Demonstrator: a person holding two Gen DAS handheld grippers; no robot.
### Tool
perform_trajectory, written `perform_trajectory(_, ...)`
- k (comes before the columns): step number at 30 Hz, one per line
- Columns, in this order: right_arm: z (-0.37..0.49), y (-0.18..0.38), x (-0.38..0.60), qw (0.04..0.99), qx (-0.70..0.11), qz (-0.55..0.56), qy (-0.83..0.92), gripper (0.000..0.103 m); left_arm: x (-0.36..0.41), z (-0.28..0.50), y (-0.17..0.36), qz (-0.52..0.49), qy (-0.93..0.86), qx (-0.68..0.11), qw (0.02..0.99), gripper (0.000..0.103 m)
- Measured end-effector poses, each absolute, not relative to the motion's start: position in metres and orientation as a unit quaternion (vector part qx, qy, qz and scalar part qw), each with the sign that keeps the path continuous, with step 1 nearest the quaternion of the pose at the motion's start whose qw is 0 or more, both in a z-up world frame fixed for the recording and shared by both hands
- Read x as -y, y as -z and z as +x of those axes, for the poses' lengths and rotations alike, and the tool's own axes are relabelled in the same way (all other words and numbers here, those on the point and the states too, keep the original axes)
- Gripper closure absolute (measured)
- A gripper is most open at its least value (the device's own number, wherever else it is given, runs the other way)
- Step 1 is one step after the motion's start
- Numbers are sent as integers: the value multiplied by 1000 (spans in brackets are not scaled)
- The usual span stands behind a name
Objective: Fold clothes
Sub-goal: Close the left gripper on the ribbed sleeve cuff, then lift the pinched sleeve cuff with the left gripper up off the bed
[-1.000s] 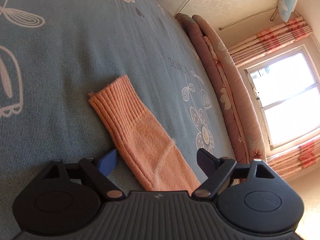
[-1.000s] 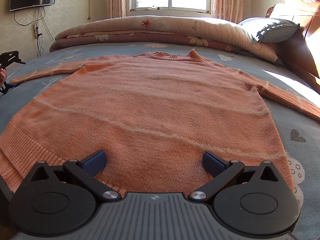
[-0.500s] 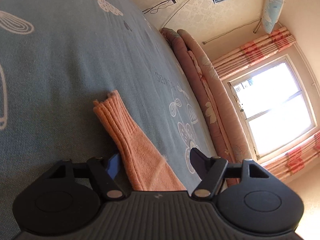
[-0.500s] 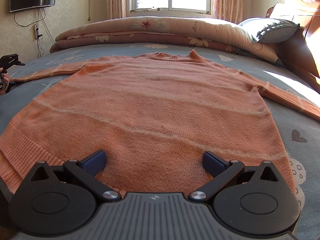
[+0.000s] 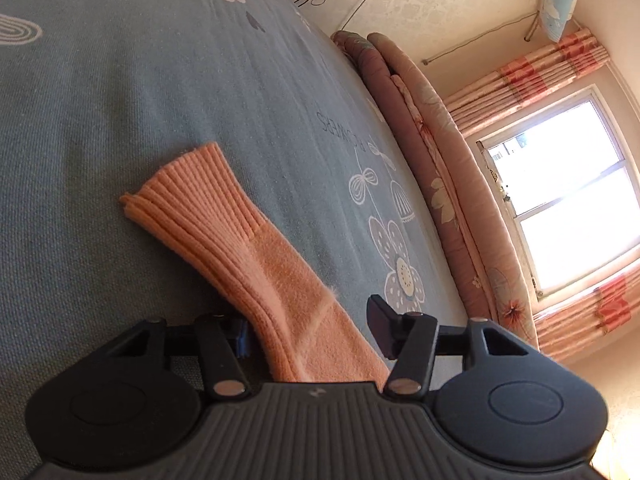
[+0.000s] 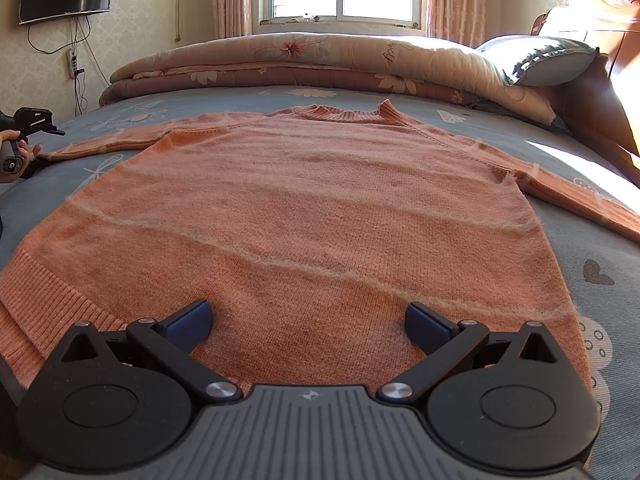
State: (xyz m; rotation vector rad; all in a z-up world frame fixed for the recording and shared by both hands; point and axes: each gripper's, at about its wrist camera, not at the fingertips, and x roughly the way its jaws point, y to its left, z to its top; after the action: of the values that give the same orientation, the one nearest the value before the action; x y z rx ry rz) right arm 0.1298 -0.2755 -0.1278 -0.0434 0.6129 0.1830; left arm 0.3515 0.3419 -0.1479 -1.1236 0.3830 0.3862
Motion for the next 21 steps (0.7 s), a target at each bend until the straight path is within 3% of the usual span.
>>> perform_trajectory(3, 130, 128, 275, 949, -301, -22, -90, 0, -342, 356, 148, -533, -205, -176, 802, 56)
perform_trajectory(7, 130, 128, 275, 949, -302, -22, -89, 0, -338, 364, 141, -501, -240, -209, 805, 97)
perform_trajectory(13, 129, 127, 275, 948, -305, -26, -91, 0, -331, 373, 127, -449, -268, -264, 811, 98)
perform_trajectory(21, 120, 114, 278, 945, -301, -8, -125, 0, -290, 380, 70, -387, -239, -270, 849, 98)
